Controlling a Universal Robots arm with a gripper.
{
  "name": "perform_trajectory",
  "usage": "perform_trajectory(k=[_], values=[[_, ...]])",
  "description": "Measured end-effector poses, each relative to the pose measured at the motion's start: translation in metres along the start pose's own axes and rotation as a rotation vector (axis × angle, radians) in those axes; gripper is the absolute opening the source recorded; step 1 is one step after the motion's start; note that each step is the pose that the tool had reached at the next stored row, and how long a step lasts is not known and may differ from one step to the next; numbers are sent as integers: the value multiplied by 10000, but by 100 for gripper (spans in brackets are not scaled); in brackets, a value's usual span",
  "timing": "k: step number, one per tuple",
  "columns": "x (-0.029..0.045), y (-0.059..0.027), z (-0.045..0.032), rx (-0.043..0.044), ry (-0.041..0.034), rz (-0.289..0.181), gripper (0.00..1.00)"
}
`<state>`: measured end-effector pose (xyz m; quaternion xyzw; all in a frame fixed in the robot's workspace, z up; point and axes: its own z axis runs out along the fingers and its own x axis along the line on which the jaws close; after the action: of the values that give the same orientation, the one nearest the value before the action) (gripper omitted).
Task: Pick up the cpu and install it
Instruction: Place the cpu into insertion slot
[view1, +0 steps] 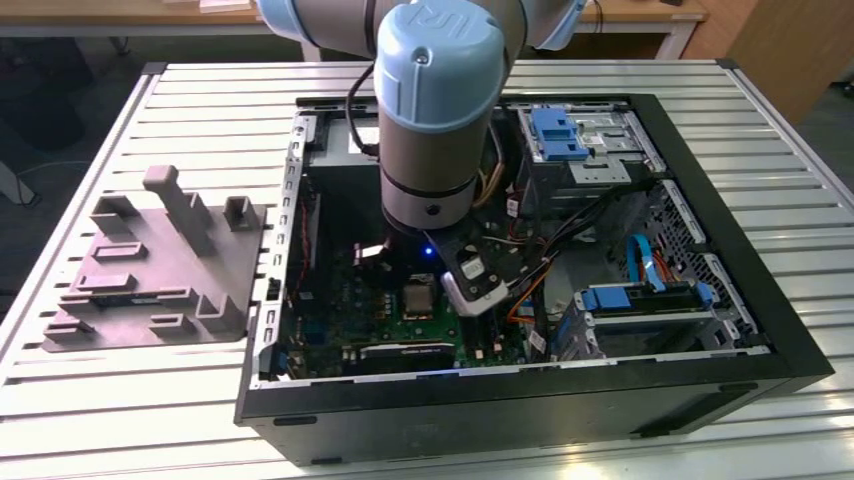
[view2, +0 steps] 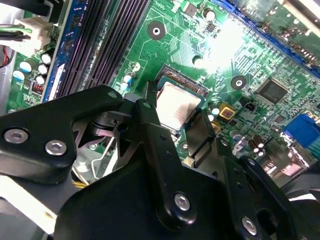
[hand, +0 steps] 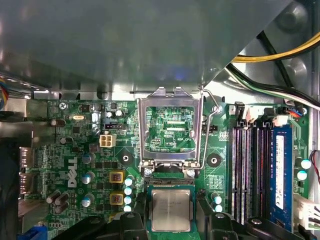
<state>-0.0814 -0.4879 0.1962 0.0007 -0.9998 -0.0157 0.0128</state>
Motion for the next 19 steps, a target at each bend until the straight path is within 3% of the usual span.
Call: perform_trajectory(k=[19], values=[[4, -8, 84, 5, 8, 1, 47]])
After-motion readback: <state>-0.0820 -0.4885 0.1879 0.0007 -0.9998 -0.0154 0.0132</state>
